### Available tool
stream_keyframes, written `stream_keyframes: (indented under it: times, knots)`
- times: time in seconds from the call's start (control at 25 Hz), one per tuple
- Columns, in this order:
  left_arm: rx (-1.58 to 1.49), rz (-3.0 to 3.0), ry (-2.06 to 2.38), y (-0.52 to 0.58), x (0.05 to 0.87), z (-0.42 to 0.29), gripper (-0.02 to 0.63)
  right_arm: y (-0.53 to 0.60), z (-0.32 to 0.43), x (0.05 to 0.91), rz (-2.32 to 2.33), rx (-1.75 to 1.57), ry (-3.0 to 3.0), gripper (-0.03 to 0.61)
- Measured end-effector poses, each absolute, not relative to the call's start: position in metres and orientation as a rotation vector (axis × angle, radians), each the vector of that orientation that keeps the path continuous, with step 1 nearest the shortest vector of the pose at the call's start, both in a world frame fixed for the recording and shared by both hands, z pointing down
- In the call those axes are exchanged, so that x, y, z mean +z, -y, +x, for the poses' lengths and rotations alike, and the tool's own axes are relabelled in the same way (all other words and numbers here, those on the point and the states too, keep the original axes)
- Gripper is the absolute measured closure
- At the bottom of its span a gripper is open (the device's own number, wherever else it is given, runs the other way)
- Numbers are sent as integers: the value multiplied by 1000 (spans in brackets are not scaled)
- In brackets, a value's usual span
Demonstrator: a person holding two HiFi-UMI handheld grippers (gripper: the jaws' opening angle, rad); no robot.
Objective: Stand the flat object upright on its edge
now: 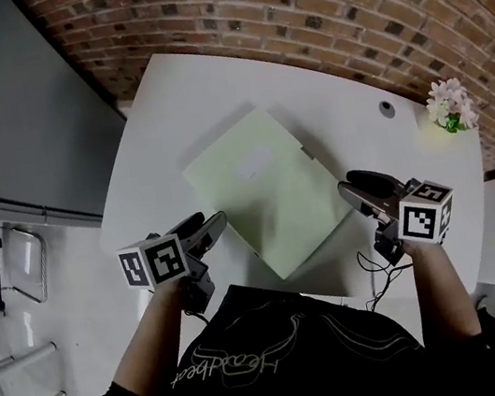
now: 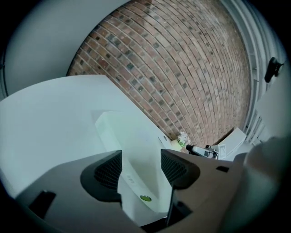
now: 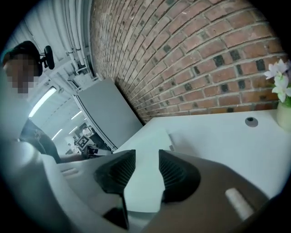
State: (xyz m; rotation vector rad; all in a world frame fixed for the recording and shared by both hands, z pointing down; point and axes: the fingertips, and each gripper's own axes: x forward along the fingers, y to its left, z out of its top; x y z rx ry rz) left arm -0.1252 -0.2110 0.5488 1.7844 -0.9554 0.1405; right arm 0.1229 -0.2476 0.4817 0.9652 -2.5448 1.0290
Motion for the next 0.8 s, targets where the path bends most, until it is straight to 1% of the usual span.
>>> stream_keyframes:
  times: [0.2,0.36,0.52,0.56,0.8]
  knots:
    - [75,1708,1026,216,564,-125,351,285,127,508,855,1060,2538,425]
    - [11,1651,1064,219,570,-127,347,299,117,532,751,1038,2502,387]
    - [-16,1607,1102,218,578,-126,347,316,108,553,706,1017,2477,383]
    - [-25,1598,1109,218,580,-125,347,320,106,557,696,1021,2475,373]
    - [-93,1549,1135,220,587,-121,347,338,94,581,694,1122,2461,373]
